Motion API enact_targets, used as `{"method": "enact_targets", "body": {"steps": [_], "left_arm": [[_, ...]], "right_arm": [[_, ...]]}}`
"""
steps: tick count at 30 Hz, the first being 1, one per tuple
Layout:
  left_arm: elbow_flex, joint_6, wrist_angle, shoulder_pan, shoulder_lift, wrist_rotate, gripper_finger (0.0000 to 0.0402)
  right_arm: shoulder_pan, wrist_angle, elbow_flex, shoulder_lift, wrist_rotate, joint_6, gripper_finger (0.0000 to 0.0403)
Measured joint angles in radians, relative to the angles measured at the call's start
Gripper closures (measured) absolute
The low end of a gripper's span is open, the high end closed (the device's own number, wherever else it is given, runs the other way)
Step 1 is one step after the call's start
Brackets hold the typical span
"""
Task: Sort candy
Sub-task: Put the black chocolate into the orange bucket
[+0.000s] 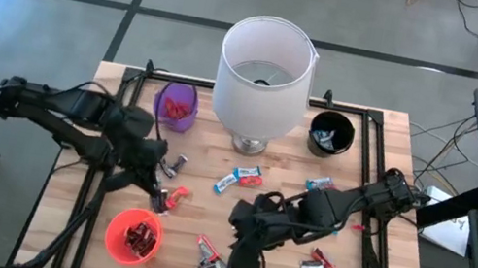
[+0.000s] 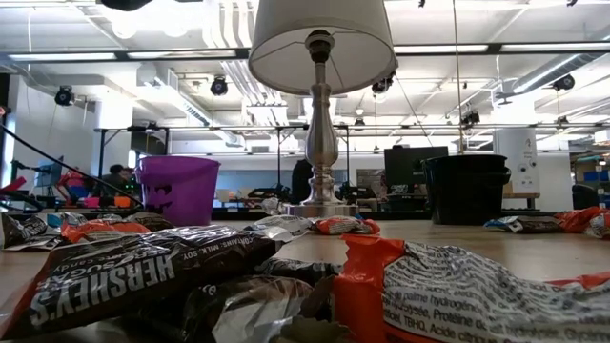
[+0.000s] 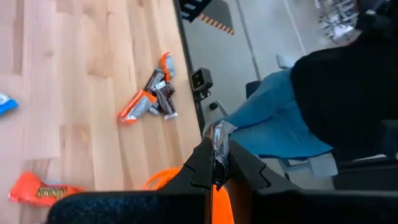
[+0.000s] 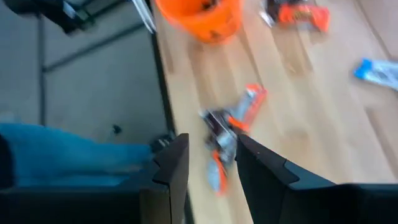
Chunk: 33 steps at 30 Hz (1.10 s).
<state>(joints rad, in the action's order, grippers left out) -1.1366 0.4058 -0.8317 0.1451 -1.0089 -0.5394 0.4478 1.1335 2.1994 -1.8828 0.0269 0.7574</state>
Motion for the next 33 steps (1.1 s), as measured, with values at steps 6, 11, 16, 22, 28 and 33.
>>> {"method": "enact_targets", "body": {"steps": [6,11,16,22,28,33], "left_arm": [[0.000,0.158,-0.018,0.161,-0.022,0.143,0.0401],[0.000,0.330,-0.073,0.280,-0.044,0.258,0.0401],[0.000,0.482,-0.086,0.393,-0.087,0.345,0.0401],[0.000,0.590,-0.088,0.503,-0.178,0.400,0.0401],[0.000,0.629,-0.089,0.552,-0.275,0.400,0.0401],[0.000,0.633,-0.090,0.555,-0.339,0.400,0.0381]], "right_arm": [[-0.001,0.250,0.000,0.000,0.067,-0.014,0.0284],[-0.003,0.421,0.000,0.002,0.121,-0.013,0.0284],[-0.001,0.437,-0.005,0.007,0.142,-0.052,0.0283],[-0.001,0.437,-0.010,0.011,0.142,-0.122,0.0282],[-0.001,0.438,-0.011,0.011,0.140,-0.148,0.0284],[-0.001,0.437,-0.011,0.011,0.131,-0.168,0.0282]]}}
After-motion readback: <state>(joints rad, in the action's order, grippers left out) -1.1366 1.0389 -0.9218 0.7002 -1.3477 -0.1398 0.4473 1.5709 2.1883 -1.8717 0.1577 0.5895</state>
